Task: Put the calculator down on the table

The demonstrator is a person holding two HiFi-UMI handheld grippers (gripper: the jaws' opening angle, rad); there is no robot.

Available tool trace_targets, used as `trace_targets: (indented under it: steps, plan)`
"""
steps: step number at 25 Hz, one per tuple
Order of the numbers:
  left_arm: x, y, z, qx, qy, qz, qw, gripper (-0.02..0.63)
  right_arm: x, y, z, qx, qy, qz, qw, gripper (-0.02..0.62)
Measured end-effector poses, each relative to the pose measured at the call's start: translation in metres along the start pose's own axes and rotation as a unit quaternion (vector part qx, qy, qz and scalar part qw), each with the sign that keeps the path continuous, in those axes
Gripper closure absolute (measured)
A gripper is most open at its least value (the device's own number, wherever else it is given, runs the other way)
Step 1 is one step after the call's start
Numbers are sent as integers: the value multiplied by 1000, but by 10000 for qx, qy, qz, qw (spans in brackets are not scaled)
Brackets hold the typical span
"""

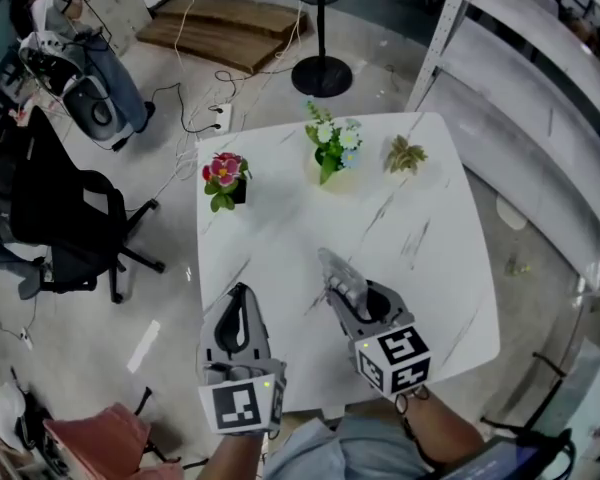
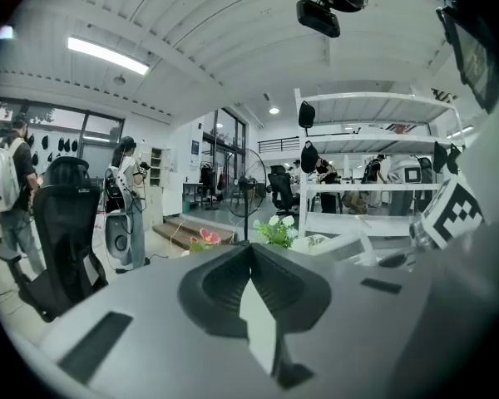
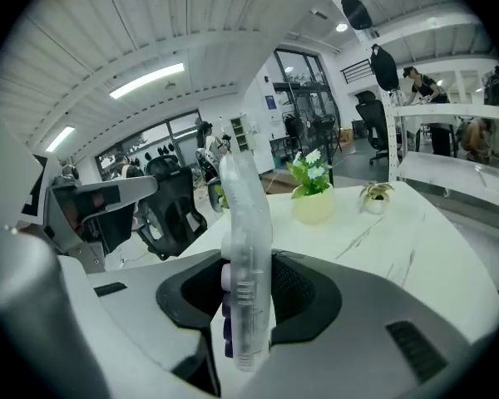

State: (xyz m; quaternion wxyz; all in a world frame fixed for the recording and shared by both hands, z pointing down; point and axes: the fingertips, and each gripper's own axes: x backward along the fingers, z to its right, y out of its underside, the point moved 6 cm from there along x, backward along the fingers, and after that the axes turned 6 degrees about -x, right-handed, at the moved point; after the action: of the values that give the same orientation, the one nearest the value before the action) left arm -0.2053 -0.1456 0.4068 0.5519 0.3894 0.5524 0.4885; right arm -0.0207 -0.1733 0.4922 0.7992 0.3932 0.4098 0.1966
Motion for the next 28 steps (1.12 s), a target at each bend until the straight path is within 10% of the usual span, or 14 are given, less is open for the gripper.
trace_targets:
  steps: [28]
  plan:
    - [-25, 25, -17, 161, 238, -350, 9990, 598, -48, 39, 28, -1561, 112, -1265, 9795, 448]
